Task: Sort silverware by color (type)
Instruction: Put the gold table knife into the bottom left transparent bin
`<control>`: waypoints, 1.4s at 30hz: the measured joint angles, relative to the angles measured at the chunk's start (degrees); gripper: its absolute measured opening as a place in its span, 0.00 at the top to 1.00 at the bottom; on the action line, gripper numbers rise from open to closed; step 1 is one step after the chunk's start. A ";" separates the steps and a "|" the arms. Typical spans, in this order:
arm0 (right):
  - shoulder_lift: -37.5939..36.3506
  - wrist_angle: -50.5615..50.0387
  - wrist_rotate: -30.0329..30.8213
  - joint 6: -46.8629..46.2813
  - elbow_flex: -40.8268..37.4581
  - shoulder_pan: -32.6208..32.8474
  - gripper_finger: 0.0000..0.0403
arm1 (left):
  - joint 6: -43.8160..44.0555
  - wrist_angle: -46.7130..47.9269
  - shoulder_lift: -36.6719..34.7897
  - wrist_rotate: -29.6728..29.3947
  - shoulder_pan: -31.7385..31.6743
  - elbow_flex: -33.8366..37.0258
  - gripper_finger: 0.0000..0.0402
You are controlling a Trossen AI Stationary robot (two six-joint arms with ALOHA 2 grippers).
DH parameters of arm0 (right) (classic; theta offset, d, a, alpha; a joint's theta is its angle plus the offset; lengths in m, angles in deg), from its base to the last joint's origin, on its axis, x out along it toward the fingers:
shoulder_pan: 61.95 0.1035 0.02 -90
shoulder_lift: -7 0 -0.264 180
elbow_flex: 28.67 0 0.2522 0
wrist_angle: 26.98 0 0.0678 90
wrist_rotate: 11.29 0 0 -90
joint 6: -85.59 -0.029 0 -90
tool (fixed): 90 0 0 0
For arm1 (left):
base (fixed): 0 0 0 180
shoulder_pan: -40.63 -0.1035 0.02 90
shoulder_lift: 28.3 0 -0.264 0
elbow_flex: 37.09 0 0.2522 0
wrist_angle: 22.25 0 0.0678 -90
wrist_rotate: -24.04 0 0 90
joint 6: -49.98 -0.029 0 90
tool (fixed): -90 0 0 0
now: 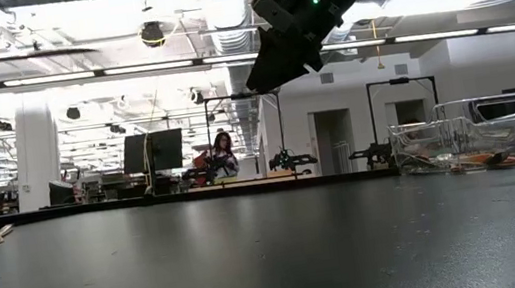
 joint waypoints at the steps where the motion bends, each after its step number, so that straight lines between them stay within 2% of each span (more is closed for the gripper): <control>1: 0.02 -0.04 0.00 -0.02 0.00 -0.15 0.51 | -1.90 0.94 -0.04 0.65 1.37 0.00 0.96; 8: 0.04 -0.66 -0.22 -1.14 0.00 0.20 0.51 | -17.67 7.40 -0.02 8.84 4.48 -0.01 0.96; 14: 0.04 -0.04 -0.31 -2.16 0.00 0.08 0.51 | -30.47 9.01 0.05 9.43 4.41 -0.07 0.96; 17: 0.34 3.03 -0.35 -6.02 0.00 -0.72 0.51 | -38.21 9.61 1.42 11.12 4.43 -0.13 0.93; 23: 5.56 10.76 -2.70 -8.15 0.47 -1.06 0.51 | -47.38 11.15 7.92 13.58 4.40 -0.13 0.91; 30: 10.98 10.00 -4.33 -9.57 2.78 -0.97 0.51 | -56.64 11.68 18.06 21.85 4.42 -0.53 0.91; 35: 11.43 10.20 -4.63 -9.64 3.32 -1.02 0.51 | -61.22 11.46 22.68 19.54 4.75 -3.41 0.91; 42: 10.45 9.34 -4.71 -9.61 3.34 -1.41 0.51 | -58.55 10.50 25.01 10.96 3.44 -7.07 0.90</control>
